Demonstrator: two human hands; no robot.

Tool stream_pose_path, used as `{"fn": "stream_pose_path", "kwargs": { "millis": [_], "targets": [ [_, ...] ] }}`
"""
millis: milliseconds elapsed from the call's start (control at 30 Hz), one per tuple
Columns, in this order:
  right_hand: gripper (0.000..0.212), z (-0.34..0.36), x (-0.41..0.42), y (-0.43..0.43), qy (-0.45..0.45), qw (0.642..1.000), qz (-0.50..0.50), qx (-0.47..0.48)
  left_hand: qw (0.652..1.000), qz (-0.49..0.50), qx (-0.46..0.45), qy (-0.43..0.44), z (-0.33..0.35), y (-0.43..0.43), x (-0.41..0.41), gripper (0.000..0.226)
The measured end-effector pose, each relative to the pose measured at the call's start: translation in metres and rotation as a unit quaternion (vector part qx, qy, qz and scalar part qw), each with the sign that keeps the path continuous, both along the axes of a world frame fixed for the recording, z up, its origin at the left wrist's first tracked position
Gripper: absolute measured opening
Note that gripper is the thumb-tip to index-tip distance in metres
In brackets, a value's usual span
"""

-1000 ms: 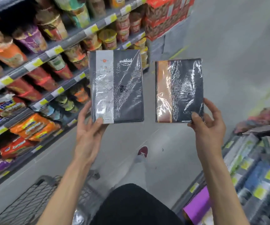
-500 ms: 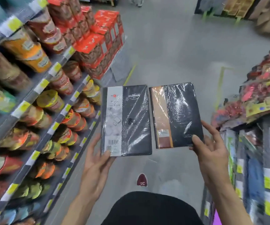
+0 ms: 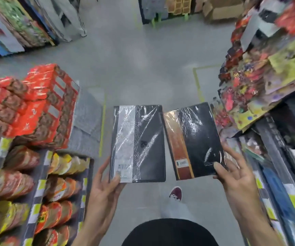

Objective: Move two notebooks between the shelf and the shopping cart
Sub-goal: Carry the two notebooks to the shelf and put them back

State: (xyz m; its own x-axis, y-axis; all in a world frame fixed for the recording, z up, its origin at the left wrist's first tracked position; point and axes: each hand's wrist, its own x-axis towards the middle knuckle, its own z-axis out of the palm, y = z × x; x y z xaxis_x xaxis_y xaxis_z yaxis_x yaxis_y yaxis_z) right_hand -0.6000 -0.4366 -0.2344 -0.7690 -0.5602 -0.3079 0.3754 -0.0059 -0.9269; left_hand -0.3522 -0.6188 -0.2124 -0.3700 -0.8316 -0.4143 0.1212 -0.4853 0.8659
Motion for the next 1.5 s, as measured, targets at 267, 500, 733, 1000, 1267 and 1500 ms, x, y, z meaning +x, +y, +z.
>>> {"fn": "stream_pose_path", "kwargs": {
  "millis": [267,500,733,1000,1267,1500],
  "targets": [
    [0.054,-0.013,-0.037,0.003,-0.048,0.983,-0.176,0.022,0.99,-0.135,0.023,-0.033,-0.017,-0.077,-0.101,0.057],
    [0.049,-0.013,-0.025,0.024,-0.069,0.934,-0.347,0.045,0.946,-0.32,0.024,-0.047,-0.026,-0.114,-0.188,0.056],
    [0.053,-0.029,0.022,0.023,-0.093,0.848,-0.52,0.037,0.866,-0.494,0.056,-0.05,-0.057,-0.121,-0.261,0.052],
    [0.055,-0.072,0.048,0.037,-0.067,0.763,-0.643,0.016,0.794,-0.604,0.074,-0.001,-0.11,-0.078,-0.322,0.053],
    [0.046,-0.153,0.029,0.071,-0.01,0.695,-0.718,-0.025,0.784,-0.617,0.039,0.059,-0.193,-0.005,-0.37,0.051],
    [0.052,-0.214,0.005,0.104,0.028,0.669,-0.742,-0.046,0.776,-0.621,0.028,0.111,-0.268,0.046,-0.405,0.054]
  ]
}}
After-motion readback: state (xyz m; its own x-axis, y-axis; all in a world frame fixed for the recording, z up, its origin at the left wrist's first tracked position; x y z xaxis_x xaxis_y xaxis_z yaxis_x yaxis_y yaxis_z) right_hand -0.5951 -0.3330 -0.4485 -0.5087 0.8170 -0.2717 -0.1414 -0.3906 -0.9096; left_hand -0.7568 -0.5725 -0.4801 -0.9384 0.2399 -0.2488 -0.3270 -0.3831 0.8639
